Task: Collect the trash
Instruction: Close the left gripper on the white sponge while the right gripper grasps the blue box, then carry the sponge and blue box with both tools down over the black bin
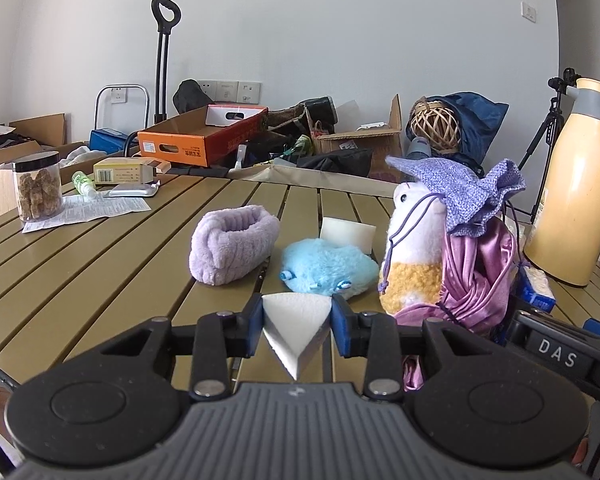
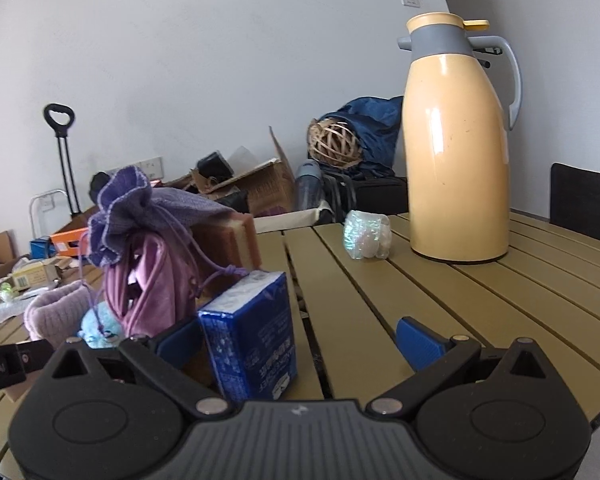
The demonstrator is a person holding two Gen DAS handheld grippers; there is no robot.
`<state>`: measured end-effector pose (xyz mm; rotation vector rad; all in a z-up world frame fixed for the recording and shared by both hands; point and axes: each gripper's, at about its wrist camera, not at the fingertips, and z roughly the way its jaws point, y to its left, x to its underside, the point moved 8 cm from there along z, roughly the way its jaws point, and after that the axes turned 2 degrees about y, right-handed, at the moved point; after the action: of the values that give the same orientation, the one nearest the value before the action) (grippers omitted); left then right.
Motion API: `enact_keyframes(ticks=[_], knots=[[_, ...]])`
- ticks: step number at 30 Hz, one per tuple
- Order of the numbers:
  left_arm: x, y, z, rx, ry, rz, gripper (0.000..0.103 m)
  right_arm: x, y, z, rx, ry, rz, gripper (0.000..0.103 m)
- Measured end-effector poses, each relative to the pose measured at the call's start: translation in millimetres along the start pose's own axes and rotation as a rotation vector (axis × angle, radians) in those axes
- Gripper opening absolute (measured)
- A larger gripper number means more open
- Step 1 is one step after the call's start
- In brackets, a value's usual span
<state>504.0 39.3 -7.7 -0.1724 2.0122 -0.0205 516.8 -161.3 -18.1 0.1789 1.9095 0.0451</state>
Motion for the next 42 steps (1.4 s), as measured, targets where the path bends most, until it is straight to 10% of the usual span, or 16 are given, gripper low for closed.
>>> enact_keyframes(ticks=[6, 16, 42], knots=[[-0.1, 2.0, -0.8, -0.001, 0.0, -0.003, 0.035, -1.1, -2.4, 2.3, -0.043, 0.015, 0.005, 0.097], [-1.1, 4.7, -3.3, -0.003, -0.006, 0.004, 0.035, -0.5, 1.4, 3.0, -0.11, 0.031, -0.001, 0.033], [-2.1, -8.4, -51.3, 0.022, -0.085, 0.073, 0.035, -15.6, -17.3, -53.7, -0.253, -0.047, 0.01, 0.021]])
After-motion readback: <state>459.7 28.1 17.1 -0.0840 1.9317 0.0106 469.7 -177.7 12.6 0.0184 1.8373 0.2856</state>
